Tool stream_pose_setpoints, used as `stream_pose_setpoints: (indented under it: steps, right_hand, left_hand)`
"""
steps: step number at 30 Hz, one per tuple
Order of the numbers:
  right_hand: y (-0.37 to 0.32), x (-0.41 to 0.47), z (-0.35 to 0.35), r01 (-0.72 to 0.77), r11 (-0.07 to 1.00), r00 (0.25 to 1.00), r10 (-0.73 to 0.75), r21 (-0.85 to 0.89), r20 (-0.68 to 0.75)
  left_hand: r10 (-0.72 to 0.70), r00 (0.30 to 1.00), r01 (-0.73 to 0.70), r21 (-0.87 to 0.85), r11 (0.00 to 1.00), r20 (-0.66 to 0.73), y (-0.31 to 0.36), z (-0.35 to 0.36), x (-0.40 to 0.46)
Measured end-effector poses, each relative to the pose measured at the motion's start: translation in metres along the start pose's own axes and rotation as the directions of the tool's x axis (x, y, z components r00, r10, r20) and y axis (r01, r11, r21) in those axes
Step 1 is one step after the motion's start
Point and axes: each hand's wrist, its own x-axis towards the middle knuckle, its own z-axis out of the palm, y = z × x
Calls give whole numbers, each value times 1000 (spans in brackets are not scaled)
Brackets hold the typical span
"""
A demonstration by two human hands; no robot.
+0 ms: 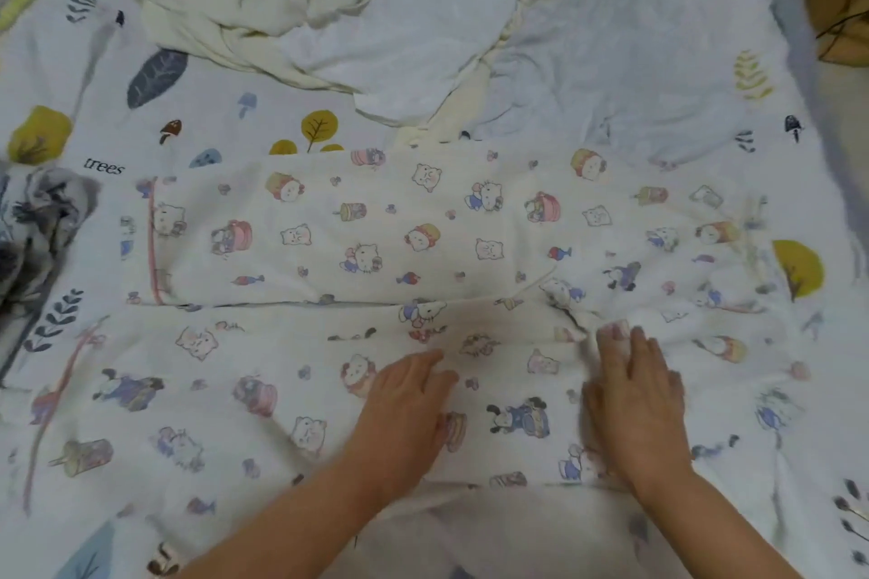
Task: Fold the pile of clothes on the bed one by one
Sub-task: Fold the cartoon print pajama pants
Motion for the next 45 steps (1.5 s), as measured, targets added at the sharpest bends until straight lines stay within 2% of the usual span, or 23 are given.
stream_pose_setpoints:
  steps: [2, 4, 6, 8, 11, 14, 16, 18, 20, 22, 24, 27, 28, 30, 32, 34, 35, 39, 41, 42, 43, 45]
  right_hand:
    - [28, -2, 6, -46, 997, 991, 52, -56, 120]
    - [52, -6, 13, 0, 997, 974, 16, -72, 227]
    - [68, -10, 16, 54, 997, 964, -38, -54, 263]
    - [78, -12, 14, 55, 997, 980, -44, -50, 193]
    - [94, -15, 12, -5, 1000, 1000, 5, 7, -8]
    - [115, -17, 10, -78, 996, 996, 79, 32, -41]
    - [128, -15, 11, -76, 996, 997, 77, -41, 30]
    - [137, -12, 12, -96, 990, 989, 106, -104, 100]
    - [141, -5, 12, -120, 988, 988, 128, -96, 89]
    - [142, 2, 10, -137, 987, 987, 143, -88, 76]
    - [145, 10, 8, -133, 984, 986, 144, -119, 82]
    - [152, 24, 3, -150, 981, 987, 155, -125, 35]
    - [155, 30, 0, -153, 980, 988, 154, -124, 1]
    - [160, 39, -4, -117, 988, 992, 113, -97, -52]
    - [166, 44, -13, -36, 999, 999, 36, -12, -37]
    - [174, 43, -26, -6, 1000, 994, 3, 30, 108]
    - [179, 41, -35, -15, 1000, 983, 13, 10, 183]
    - [194, 39, -66, -29, 986, 916, 91, -163, 391]
    - [198, 39, -83, -58, 992, 893, 102, -112, 439]
    - [201, 40, -91, -101, 994, 899, 104, -29, 426]
    - [205, 41, -99, -153, 984, 912, 105, 90, 396]
    - [214, 45, -111, -215, 899, 948, 98, 383, 302]
  left_hand:
    - [14, 1000, -13, -41, 999, 12, 19, 10, 12]
    - [51, 999, -51, -9, 999, 9, 34, 22, 22]
    - [89, 995, -88, -32, 996, 39, 46, 33, 29]
    - [150, 982, -148, -23, 989, 112, 56, 46, 33]
    - [214, 936, -234, 41, 971, 278, 61, 65, 33]
    - [252, 885, -316, 107, 943, 392, 68, 75, 32]
    - [197, 872, -297, 165, 940, 448, 74, 74, 36]
    - [204, 907, -286, 185, 940, 367, 82, 62, 44]
    - [180, 971, -185, 17, 983, 159, 83, 52, 51]
    - [12, 999, -5, -231, 973, 32, 78, 34, 62]
    - [-143, 989, 147, -341, 929, 38, 68, 15, 76]
    - [-194, 981, 172, -331, 928, -33, 50, -6, 93]
    - [-177, 984, 167, -310, 936, -6, 47, -11, 96]
    - [-146, 976, 185, -267, 946, 159, 44, -16, 100]
    - [-84, 930, 173, -224, 959, 357, 42, -16, 100]
    - [15, 859, 104, -204, 974, 511, 45, -16, 98]
    - [60, 812, 94, -231, 968, 581, 48, -17, 96]
    - [183, 546, 241, -362, 901, 818, 59, -28, 99]
    - [224, 454, 275, -375, 885, 862, 60, -41, 108]
    - [231, 456, 282, -386, 878, 859, 58, -48, 114]
    - [224, 495, 290, -403, 868, 839, 56, -55, 121]
    - [176, 665, 253, -440, 861, 726, 47, -68, 137]
